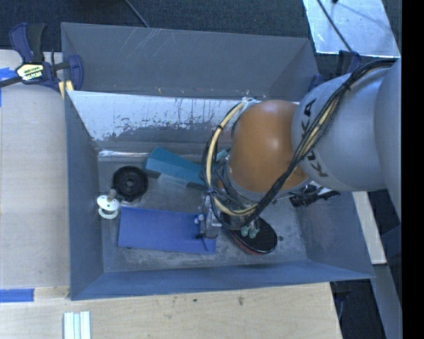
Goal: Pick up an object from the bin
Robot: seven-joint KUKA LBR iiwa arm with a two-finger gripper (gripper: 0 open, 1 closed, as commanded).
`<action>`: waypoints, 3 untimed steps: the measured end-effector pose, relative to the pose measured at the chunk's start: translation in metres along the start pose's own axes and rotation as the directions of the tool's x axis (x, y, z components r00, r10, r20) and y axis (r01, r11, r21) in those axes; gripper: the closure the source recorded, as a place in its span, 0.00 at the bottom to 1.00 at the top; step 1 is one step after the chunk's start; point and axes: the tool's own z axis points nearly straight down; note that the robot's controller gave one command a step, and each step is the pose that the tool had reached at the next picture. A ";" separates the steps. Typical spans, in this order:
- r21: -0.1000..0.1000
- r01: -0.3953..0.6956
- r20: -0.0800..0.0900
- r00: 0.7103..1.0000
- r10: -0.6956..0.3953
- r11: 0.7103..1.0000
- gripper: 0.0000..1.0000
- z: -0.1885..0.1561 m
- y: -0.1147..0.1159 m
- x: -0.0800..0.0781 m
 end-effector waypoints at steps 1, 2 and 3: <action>-0.002 -0.021 0.006 1.000 0.021 1.000 1.00 -0.034 0.000 -0.028; -0.002 -0.023 0.009 1.000 0.023 1.000 1.00 -0.042 0.002 -0.049; -0.001 -0.008 0.006 1.000 0.008 1.000 1.00 -0.024 0.003 -0.041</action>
Offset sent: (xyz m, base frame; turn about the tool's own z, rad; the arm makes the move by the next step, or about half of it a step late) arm 0.0266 -0.0034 0.0397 0.0015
